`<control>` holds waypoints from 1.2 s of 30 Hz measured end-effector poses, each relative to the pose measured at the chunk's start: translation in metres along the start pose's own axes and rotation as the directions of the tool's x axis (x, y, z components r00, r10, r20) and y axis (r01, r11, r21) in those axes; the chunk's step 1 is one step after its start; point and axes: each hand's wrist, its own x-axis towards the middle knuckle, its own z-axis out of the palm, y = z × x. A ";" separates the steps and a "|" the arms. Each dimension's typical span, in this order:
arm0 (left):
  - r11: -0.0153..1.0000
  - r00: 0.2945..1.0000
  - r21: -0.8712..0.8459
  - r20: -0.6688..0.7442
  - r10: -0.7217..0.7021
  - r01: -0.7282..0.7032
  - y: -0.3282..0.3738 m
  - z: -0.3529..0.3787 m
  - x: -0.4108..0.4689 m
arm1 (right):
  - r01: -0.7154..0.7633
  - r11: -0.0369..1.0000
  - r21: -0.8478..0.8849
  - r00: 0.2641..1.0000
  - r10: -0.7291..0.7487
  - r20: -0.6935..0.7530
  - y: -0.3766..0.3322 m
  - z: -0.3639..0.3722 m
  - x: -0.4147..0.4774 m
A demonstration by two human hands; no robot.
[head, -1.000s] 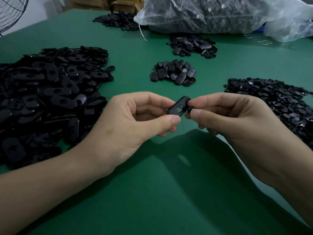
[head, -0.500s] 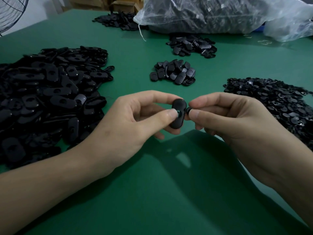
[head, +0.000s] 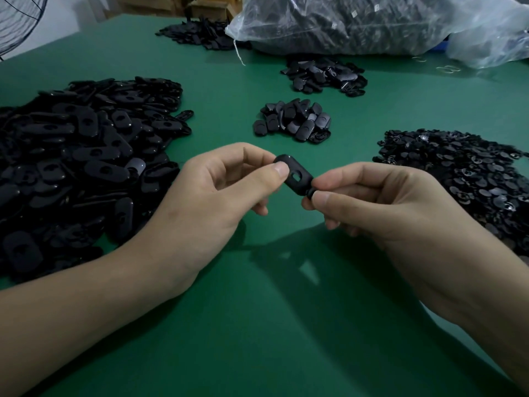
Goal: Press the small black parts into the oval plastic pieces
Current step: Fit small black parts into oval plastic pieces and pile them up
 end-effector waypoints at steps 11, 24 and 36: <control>0.998 0.991 -0.044 0.124 -0.042 0.047 -0.002 0.002 -0.003 | 0.052 0.998 0.022 0.997 -0.051 -0.062 0.001 -0.003 0.001; 0.959 0.994 0.269 0.095 0.060 -0.084 0.001 0.007 -0.010 | 0.190 0.965 -0.181 0.970 -0.213 -0.117 0.004 -0.003 0.001; 0.868 0.963 0.448 -0.048 0.263 -0.215 0.005 0.006 -0.012 | 0.248 0.906 -0.343 0.944 -0.305 -0.123 0.007 -0.001 0.000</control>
